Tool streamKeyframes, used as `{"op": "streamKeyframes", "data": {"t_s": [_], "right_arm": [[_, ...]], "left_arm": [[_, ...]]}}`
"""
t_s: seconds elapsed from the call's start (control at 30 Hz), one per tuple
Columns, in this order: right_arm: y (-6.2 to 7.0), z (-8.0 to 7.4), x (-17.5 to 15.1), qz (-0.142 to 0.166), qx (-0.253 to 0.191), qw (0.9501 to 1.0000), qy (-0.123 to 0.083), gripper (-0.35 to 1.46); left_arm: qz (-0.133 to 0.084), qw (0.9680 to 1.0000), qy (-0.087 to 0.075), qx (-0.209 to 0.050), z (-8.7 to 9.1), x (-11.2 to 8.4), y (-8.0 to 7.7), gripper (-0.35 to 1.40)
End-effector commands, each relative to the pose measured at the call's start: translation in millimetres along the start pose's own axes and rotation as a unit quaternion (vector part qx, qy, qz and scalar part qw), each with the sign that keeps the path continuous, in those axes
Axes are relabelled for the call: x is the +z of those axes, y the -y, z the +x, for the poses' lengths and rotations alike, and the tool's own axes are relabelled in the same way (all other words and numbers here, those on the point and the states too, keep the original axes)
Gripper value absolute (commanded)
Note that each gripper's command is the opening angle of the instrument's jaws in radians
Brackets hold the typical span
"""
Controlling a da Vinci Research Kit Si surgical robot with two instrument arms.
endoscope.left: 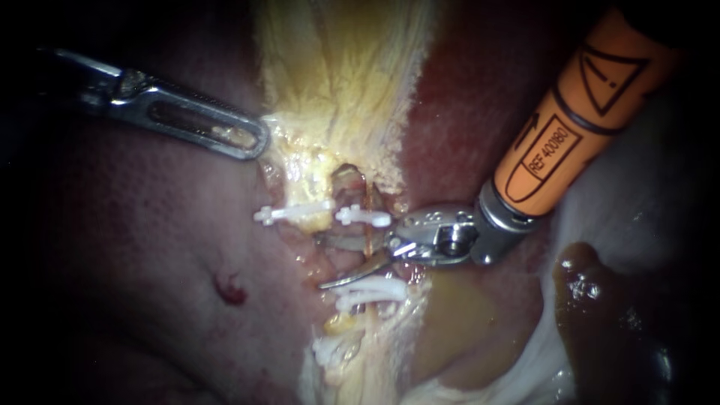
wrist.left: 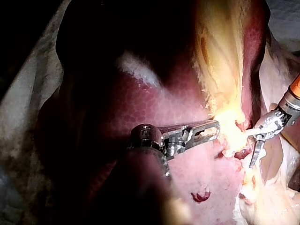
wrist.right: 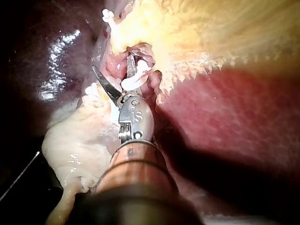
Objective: Go to the cutting position right tube
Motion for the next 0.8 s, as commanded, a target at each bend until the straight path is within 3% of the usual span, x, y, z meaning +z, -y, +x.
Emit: {"op": "streamKeyframes", "data": {"t_s": [0.03,0.2,0.53,0.8], "right_arm": [[0.0,0.1,-0.3,0.001,0.000,1.0000,-0.001,1.35],[0.1,0.7,-0.9,0.009,0.001,0.9998,-0.018,1.33],[0.5,1.1,-1.5,0.017,0.004,0.9993,-0.032,1.30],[2.3,1.3,-1.3,0.053,0.007,0.9977,-0.042,1.31]], "left_arm": [[0.000,1.0000,0.000,0.000,0.0,0.0,0.0,-0.35],[0.000,1.0000,0.000,0.000,0.0,0.0,0.0,-0.35],[0.000,1.0000,0.000,0.000,0.0,0.0,0.0,-0.35],[0.000,1.0000,0.000,0.000,0.0,-0.1,0.0,-0.35]]}}
